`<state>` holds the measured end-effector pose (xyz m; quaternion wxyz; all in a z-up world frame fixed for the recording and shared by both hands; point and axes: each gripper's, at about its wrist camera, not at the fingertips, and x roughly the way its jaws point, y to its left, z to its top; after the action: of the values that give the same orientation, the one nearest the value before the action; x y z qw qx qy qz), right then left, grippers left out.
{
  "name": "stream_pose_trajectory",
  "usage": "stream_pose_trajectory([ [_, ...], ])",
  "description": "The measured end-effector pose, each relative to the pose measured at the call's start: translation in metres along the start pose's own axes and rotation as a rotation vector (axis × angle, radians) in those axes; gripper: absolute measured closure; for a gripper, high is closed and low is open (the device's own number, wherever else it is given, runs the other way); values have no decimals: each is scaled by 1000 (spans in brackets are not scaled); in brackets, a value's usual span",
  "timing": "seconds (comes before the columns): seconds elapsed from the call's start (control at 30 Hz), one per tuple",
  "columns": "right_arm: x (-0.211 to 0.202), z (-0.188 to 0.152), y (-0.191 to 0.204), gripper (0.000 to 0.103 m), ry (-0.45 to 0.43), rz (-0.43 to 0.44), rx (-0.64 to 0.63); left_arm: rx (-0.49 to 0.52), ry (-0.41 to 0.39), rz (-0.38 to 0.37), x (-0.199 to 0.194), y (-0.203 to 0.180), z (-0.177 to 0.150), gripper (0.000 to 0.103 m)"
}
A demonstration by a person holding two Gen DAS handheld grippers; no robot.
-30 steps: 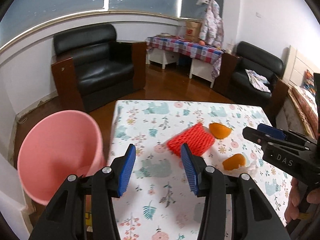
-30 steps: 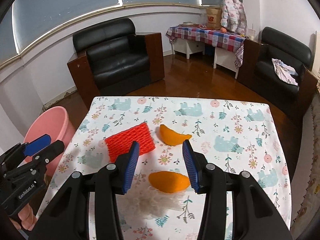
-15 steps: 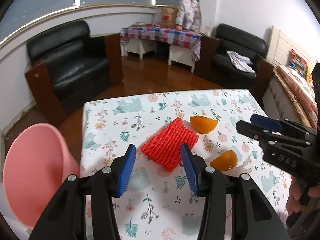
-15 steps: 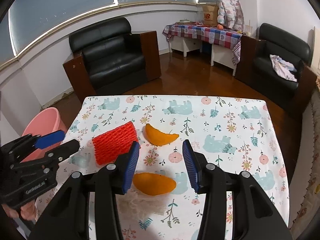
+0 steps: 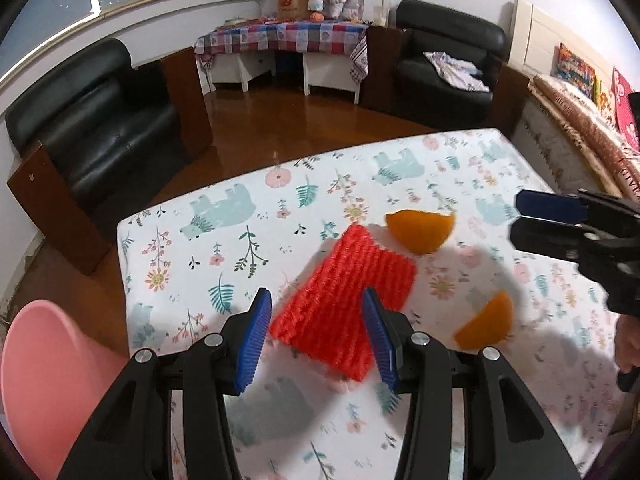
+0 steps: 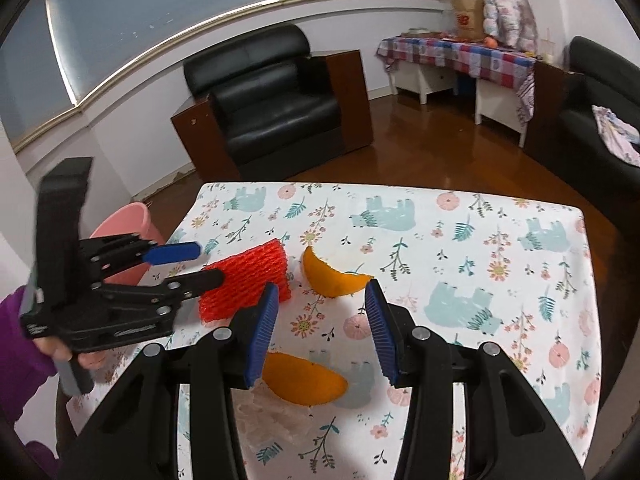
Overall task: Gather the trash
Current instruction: 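Grasp the red mesh sleeve with the left tool while the right tool grasps an orange peel, then carry the red mesh sleeve and orange peel over the pink bucket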
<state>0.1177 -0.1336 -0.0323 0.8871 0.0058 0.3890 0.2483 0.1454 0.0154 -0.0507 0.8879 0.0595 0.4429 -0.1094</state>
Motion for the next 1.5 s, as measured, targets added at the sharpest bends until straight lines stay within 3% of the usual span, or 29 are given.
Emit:
stream_pose_trajectory([
  [0.1,6,2,0,57,10,14,-17,-18,23,11,15,7,1,57],
  [0.23,16,5,-2,57,29,22,-40,-47,33,-32,22,12,-5,58],
  [0.3,21,8,-2,57,37,17,-52,-44,28,-51,21,9,-8,66],
  [0.43,32,13,-1,57,52,12,-79,-34,9,-47,14,2,-12,94],
  [0.87,62,15,13,59,121,-15,-210,-205,-53,-43,-26,6,-38,95],
  [0.93,62,13,13,81,122,-29,-203,-231,-60,-33,-32,8,-42,95],
  [1.03,61,11,11,95,132,-18,-184,-262,-71,-21,-41,11,-48,95],
  [1.27,36,7,15,98,90,-1,-142,-311,-125,-11,-67,12,-56,95],
  [1.5,0,15,38,98,14,76,-89,-357,-189,29,-98,15,-65,95],
])
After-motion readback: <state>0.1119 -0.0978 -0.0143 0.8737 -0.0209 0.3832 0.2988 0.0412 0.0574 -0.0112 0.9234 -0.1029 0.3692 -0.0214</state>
